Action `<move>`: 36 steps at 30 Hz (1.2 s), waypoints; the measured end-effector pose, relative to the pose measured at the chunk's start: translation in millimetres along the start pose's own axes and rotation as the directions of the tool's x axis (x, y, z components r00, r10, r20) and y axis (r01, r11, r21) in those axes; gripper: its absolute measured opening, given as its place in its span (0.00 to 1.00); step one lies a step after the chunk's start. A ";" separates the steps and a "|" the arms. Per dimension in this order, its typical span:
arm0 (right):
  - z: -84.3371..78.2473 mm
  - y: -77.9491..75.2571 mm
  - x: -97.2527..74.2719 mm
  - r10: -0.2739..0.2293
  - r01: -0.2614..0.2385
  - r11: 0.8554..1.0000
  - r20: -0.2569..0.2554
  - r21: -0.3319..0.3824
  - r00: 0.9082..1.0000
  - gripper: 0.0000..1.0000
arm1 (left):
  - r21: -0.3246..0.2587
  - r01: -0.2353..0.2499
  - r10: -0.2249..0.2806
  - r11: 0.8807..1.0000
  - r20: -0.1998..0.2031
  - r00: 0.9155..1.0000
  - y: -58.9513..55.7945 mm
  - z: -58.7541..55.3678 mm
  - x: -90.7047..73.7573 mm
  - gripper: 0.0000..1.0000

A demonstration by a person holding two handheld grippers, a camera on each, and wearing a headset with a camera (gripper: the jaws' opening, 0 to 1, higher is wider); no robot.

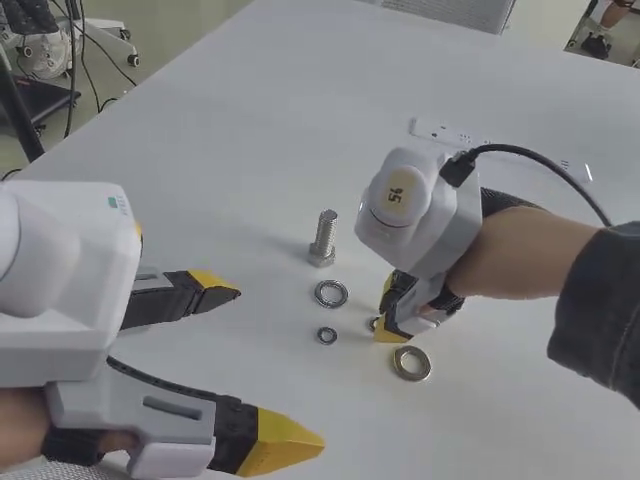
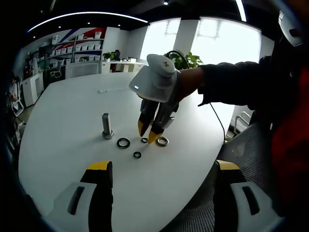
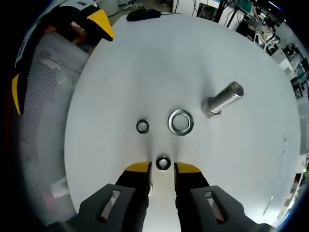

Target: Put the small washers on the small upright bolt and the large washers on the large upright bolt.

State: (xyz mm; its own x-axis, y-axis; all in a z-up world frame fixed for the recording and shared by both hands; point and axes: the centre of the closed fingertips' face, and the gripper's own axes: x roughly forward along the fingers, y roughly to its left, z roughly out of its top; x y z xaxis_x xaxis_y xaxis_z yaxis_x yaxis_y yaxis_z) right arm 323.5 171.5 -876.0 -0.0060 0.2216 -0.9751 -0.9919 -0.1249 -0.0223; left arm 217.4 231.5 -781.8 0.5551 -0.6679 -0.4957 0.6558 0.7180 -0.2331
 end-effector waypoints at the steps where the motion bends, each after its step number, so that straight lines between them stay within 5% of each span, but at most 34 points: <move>1: 0.3 0.1 0.3 0.000 0.000 1.000 0.001 0.001 1.000 0.20 | 0.000 0.000 0.000 1.000 -0.002 1.000 0.0 -0.4 0.1 0.86; 36: 0.3 1.6 0.3 -0.003 0.003 1.000 0.003 0.003 1.000 0.14 | -0.001 0.002 -0.002 1.000 0.000 1.000 -1.2 -0.3 -1.7 0.86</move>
State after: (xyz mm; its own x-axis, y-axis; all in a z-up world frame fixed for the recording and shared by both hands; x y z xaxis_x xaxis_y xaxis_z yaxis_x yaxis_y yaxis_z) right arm 321.9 171.6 -876.3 -0.0032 0.2249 -0.9744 -0.9923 -0.1216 -0.0248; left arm 215.5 231.8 -780.9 0.5537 -0.6694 -0.4954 0.6566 0.7168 -0.2348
